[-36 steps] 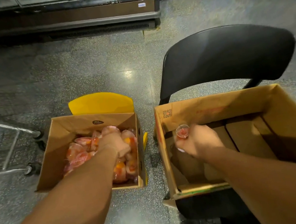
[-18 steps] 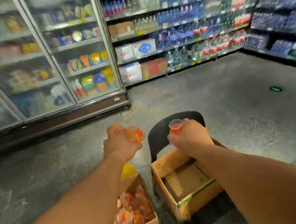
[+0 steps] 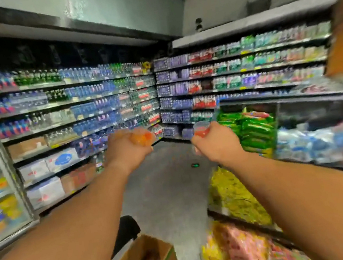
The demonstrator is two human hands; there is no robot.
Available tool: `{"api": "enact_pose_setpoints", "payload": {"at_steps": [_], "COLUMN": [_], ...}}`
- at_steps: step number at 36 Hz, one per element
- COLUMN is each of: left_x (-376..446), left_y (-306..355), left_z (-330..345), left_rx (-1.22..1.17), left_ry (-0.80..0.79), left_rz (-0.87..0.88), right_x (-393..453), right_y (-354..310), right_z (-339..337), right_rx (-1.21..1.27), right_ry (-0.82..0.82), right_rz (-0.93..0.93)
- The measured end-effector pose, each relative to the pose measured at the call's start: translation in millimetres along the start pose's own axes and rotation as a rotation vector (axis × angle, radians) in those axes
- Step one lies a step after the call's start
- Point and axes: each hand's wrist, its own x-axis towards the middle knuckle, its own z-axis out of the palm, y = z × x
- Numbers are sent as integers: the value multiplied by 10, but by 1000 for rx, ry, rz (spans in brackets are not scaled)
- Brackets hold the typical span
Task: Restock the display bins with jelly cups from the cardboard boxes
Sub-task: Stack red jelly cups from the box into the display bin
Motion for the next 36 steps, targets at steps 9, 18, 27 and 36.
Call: {"api": "enact_pose_setpoints", "payload": {"at_steps": [9, 18, 27, 36], "left_x": [-188, -811, -1280, -1531], "left_y": [2005, 3525, 4637, 5571], "left_z": [703, 1162, 1485, 1870], "left_rx": [-220, -353, -375, -434], "left_ry": [-189, -338, -375, -358], "left_rz": [262, 407, 472, 432], "right_x": [-527, -1317, -1850, -1826], "right_y": [991, 1815, 2469, 3319], "right_z": [-1785, -2879, -3768, -4442], "right_rx": [-105, -201, -222, -230], "right_ry": [298, 504, 566, 495], "right_rz": [301, 472, 573, 582]}}
